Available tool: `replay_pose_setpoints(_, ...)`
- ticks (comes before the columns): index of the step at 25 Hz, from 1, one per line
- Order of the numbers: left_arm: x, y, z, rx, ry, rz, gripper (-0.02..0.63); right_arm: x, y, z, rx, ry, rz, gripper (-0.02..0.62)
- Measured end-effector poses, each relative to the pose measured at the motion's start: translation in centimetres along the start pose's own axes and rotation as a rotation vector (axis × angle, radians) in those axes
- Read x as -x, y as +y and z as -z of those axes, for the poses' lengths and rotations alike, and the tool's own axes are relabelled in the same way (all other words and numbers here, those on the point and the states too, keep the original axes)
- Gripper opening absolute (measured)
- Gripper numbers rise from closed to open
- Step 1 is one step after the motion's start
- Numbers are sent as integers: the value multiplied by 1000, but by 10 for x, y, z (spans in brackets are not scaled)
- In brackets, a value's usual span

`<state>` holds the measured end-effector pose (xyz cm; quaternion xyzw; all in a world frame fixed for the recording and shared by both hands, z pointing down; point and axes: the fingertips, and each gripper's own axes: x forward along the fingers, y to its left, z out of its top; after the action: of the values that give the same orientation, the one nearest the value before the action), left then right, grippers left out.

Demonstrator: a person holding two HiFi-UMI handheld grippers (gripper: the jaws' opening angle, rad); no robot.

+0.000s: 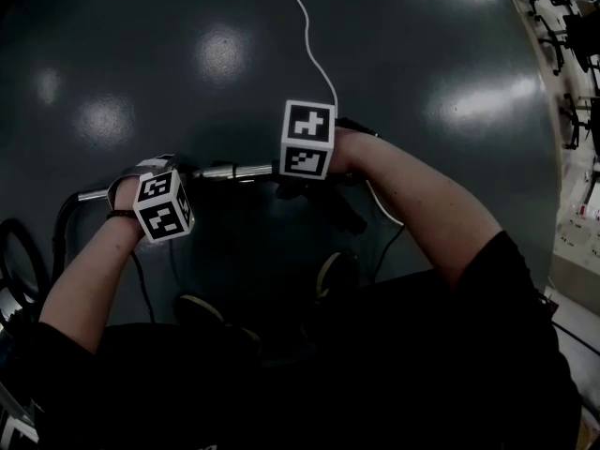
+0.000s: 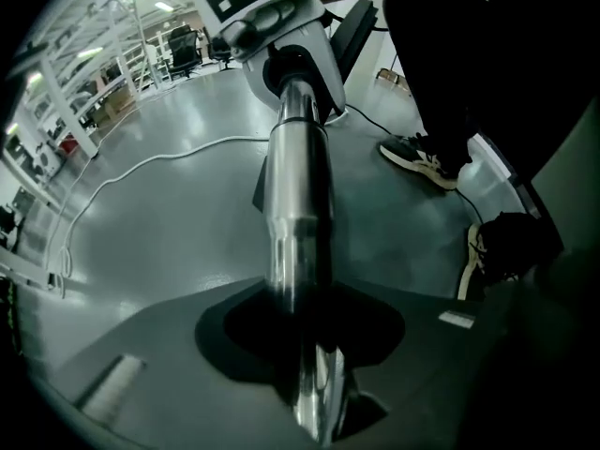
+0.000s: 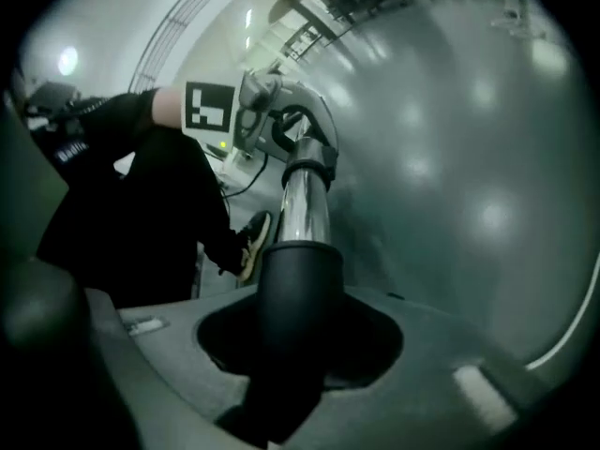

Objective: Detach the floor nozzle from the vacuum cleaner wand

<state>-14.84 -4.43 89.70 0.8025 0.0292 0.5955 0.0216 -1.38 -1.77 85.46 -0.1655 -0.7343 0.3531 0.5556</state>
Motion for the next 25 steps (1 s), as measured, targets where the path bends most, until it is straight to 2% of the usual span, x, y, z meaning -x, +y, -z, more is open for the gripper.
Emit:
replay_pose_setpoints(1, -1, -2, -1, -5, 1, 2, 138, -1, 3, 2, -13, -15, -31, 115)
replay_pose_setpoints(2, -1, -3, -2, -2, -2, 4, 138, -1, 3, 3, -2, -19, -17, 114)
replay_pose_setpoints(4, 0, -1, -3, 17, -12, 5, 140, 5, -5, 1, 69, -3, 102, 114)
replay_pose_setpoints(6, 0, 4, -1, 41, -21, 7, 140, 13, -16, -9, 185, 18, 266, 112)
replay_pose_setpoints(8, 1, 7, 4, 82, -32, 31, 140, 21, -30, -21, 351, 57, 470, 112)
replay_pose_setpoints(12, 4, 6, 8, 181, -89, 89, 140, 52, -62, -39, 773, 231, 1036, 112)
replay_pose_setpoints(13, 5, 5, 10, 190, -95, 88, 140, 56, -64, -43, 823, 248, 1109, 110)
replay_pose_setpoints(14, 6, 5, 11, 190, -95, 82, 140, 56, -65, -45, 824, 244, 1118, 110)
replay_pose_setpoints(15, 6, 6, 13, 184, -90, 74, 140, 51, -64, -44, 784, 219, 1073, 109)
replay_pose_setpoints(19, 4, 7, 13, 144, -65, 43, 138, 29, -51, -34, 544, 117, 756, 107)
replay_pose_setpoints(23, 2, 7, 13, 88, -35, 15, 138, 20, -36, -24, 355, 99, 534, 107)
replay_pose_setpoints(25, 2, 6, 13, 56, -25, 7, 138, 16, -25, -15, 222, 96, 386, 109)
